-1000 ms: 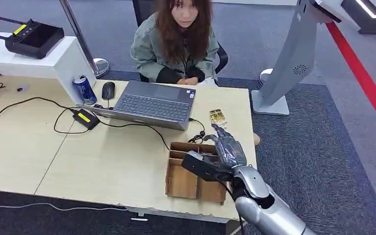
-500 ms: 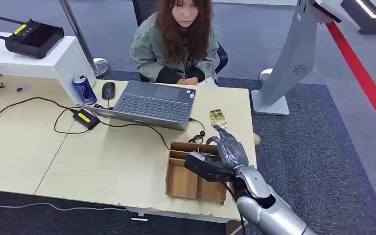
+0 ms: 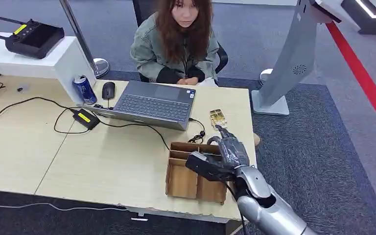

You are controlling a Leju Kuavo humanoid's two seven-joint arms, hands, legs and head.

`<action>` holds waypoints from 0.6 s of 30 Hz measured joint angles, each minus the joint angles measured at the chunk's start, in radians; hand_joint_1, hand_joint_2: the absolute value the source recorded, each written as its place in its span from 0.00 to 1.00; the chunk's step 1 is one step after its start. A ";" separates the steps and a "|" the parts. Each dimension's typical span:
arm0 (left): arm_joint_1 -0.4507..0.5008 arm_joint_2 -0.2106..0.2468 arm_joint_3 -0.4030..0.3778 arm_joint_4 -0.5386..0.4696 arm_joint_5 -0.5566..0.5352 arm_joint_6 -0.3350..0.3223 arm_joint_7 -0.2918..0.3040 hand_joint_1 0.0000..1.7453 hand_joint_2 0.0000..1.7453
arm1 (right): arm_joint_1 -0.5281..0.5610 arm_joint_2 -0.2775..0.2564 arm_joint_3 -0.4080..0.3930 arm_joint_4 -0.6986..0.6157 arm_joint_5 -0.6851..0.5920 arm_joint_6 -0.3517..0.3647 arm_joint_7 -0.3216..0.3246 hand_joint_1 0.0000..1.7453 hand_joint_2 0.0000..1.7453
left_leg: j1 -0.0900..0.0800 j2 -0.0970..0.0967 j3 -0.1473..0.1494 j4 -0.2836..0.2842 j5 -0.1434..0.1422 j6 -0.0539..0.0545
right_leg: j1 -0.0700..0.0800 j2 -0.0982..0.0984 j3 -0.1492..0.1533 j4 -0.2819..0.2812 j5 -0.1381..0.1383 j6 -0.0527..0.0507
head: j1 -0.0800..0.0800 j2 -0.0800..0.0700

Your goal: Pass the card to the sensor for recognition and then transmit it.

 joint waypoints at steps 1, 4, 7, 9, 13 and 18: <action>0.000 0.000 0.000 0.000 0.000 0.000 0.000 0.00 0.00 | 0.000 0.000 -0.001 0.003 0.000 -0.002 -0.002 0.47 1.00 | 0.000 0.000 0.000 0.000 0.000 0.000 | 0.000 0.000 0.000 0.000 0.000 0.000 | 0.000 0.000; 0.000 0.000 -0.002 0.000 0.000 0.000 -0.003 0.00 0.00 | 0.000 0.000 -0.002 0.009 0.000 -0.006 -0.007 0.47 1.00 | 0.000 0.000 0.000 0.000 0.000 0.000 | 0.000 0.000 0.000 0.000 0.000 0.000 | 0.000 0.000; 0.000 0.000 -0.005 0.000 0.000 0.000 -0.003 0.00 0.00 | 0.000 0.000 -0.006 0.016 0.000 -0.009 -0.010 0.45 1.00 | 0.000 0.000 0.000 0.000 0.000 0.000 | 0.000 0.000 0.000 0.000 0.000 0.000 | 0.000 0.000; 0.000 0.000 -0.010 0.000 0.000 0.000 -0.004 0.00 0.00 | 0.000 0.000 -0.007 0.021 0.000 -0.014 -0.010 0.45 1.00 | 0.000 0.000 0.000 0.000 0.000 0.000 | 0.000 0.000 0.000 0.000 0.000 0.000 | 0.000 0.000; 0.000 0.000 -0.016 0.000 0.000 -0.001 -0.006 0.00 0.00 | 0.000 0.000 -0.010 0.029 0.000 -0.020 -0.017 0.46 1.00 | 0.000 0.000 0.000 0.000 0.000 0.000 | 0.000 0.000 0.000 0.000 0.000 0.000 | 0.000 0.000; 0.000 0.000 -0.018 0.000 0.000 -0.003 -0.006 0.00 0.00 | -0.001 -0.003 -0.015 0.040 0.000 -0.028 -0.022 0.46 1.00 | 0.000 0.000 0.000 0.000 0.000 0.000 | 0.000 0.000 0.000 0.000 0.000 0.000 | 0.000 0.000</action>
